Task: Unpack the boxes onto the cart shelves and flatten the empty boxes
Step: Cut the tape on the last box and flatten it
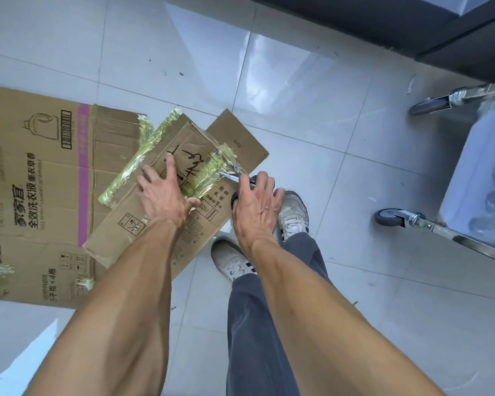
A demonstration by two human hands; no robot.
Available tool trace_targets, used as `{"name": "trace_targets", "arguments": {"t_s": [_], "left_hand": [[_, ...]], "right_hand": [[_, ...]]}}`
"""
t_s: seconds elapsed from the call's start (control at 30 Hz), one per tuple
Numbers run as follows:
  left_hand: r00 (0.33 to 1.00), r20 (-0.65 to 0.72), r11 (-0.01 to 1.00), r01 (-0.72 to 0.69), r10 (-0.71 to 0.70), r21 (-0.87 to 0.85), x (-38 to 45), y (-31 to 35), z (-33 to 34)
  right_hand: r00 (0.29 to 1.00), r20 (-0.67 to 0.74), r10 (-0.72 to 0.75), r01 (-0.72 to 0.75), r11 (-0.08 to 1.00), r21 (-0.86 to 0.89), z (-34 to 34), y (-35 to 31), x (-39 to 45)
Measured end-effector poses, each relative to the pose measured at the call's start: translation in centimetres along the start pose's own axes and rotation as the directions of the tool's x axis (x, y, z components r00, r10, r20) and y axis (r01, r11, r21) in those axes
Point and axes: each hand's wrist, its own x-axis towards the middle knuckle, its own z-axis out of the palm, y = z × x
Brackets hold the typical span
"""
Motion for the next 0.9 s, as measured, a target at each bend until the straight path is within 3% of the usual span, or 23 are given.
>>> {"name": "trace_targets", "arguments": {"t_s": [0.17,0.27,0.5,0.9], "left_hand": [[0.994,-0.070,0.995,-0.081,0.086,0.062,-0.6,-1.4,-0.5],[0.994,-0.032,0.993,-0.103,0.105,0.060,-0.8,-1.3,-0.7],[0.991,-0.037,0.979,-0.118,0.125,0.168,-0.4,1.3,0.1],[0.994,-0.035,0.993,-0.103,0.101,-0.064,0.7,1.7,-0.1]], "right_hand": [[0.979,0.019,0.201,-0.202,0.973,0.110,0.4,-1.3,-2.1],[0.953,0.021,0.303,-0.302,0.937,0.173,0.8,-1.7,-3.8],[0.951,-0.057,0.304,-0.288,0.938,0.191,0.9,-0.4,-3.8],[0.958,-0.092,0.270,-0.263,0.962,0.078,1.3,-1.0,-4.2]]}}
